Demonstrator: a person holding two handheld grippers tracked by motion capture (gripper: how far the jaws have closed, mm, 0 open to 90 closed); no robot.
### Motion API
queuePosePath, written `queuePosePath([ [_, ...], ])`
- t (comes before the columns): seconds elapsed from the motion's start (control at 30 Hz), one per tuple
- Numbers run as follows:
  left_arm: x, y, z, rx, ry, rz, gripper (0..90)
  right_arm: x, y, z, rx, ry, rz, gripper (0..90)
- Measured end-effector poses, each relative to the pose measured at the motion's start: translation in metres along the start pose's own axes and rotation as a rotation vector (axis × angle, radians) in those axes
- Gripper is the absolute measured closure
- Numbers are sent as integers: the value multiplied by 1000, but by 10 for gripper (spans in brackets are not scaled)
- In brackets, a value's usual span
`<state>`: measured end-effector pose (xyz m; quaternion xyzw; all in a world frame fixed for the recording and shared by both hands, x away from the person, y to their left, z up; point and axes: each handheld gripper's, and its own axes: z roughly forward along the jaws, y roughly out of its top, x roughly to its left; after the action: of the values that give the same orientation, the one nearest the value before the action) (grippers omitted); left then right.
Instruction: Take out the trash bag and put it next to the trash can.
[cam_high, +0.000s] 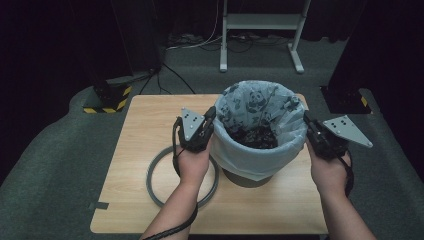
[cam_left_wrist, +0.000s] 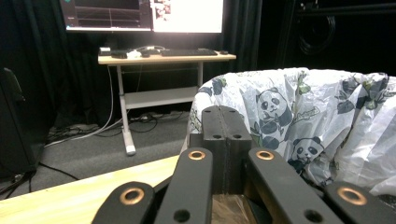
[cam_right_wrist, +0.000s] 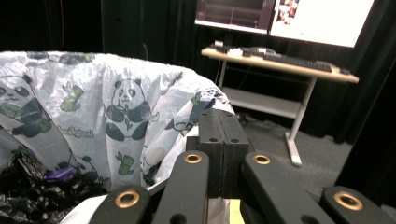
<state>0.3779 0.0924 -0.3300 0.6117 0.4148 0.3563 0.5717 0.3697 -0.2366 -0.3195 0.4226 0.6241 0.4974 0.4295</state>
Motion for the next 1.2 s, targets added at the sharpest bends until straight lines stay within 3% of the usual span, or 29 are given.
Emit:
queuePosePath([
  [0.23,1,5,-3,-53,-10,-19,900,1,5,-7,-77,6,-9,900],
  [0.43,0,18,-6,-105,-32,-36,900,2,18,-15,-156,-19,-13,900],
  [1.2,-4,75,-13,-194,-99,-37,900,1,64,-26,-269,-15,26,900],
])
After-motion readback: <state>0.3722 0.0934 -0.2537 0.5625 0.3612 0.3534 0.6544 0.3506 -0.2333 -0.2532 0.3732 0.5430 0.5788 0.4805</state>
